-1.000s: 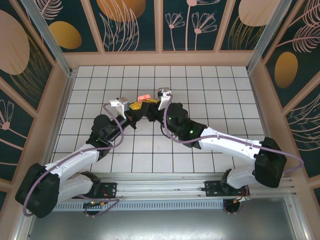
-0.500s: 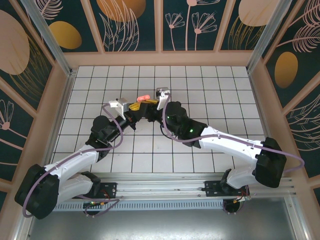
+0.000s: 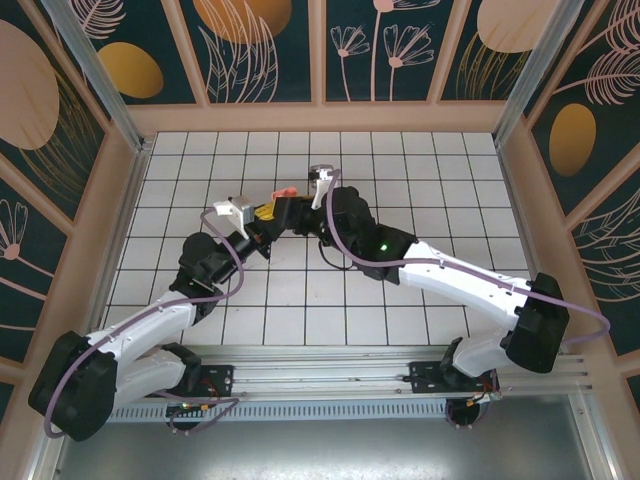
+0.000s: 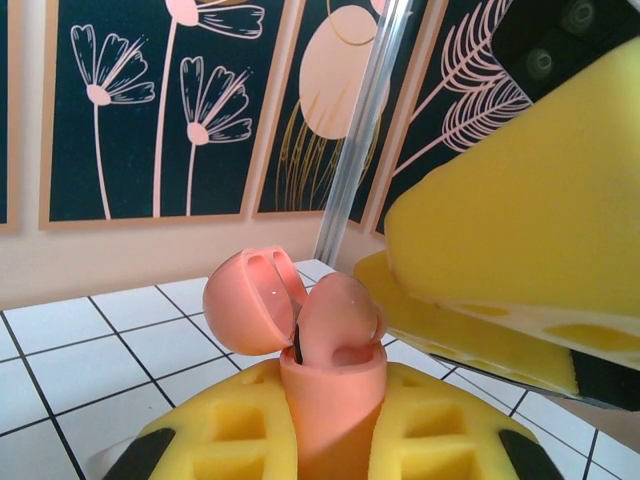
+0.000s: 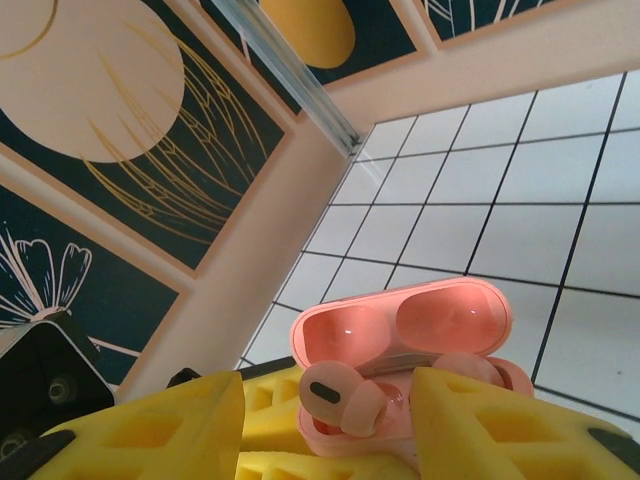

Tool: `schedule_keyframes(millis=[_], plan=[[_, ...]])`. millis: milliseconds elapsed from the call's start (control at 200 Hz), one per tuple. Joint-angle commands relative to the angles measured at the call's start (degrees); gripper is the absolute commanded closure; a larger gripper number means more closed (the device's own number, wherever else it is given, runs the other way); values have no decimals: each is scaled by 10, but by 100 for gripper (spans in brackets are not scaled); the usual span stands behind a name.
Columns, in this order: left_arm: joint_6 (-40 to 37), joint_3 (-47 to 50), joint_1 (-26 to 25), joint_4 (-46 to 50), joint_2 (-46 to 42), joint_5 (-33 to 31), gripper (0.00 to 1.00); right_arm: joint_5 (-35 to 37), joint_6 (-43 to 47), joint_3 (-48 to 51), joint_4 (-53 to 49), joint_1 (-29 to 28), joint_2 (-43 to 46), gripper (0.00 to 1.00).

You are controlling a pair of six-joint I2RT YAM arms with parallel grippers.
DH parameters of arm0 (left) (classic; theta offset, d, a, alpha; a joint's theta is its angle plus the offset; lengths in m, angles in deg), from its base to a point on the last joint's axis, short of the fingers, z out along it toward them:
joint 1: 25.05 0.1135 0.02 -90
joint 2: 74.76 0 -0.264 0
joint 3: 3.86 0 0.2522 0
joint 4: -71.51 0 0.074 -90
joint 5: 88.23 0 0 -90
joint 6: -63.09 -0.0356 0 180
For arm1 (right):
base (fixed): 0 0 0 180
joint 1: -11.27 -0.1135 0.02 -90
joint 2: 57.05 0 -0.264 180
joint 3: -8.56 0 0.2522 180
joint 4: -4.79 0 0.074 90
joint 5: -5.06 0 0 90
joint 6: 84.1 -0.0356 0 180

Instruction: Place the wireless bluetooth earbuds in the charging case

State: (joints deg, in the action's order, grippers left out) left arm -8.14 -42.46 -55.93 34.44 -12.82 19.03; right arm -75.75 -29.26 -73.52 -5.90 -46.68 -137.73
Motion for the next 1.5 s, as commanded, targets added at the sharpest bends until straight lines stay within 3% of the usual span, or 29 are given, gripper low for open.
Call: schedule_keyframes(millis=[0,716,1086,1326,1491], plan=[[7,-2,0,-59,-18,3,100,-12,-28,-17,-46,8,-11,51],[5,1,0,-50,-21,16,100,-35,-25,-38,-50,8,38,50],[7,-11,1,-36,-12,34,100,-45,-4,-67,-83,11,66,56],[-4,-20,1,-27,-8,63,100,-81,19,-74,-103,21,81,73],[-2,-25,0,-26,-3,70,100,-146,48,-88,-125,22,72,85]])
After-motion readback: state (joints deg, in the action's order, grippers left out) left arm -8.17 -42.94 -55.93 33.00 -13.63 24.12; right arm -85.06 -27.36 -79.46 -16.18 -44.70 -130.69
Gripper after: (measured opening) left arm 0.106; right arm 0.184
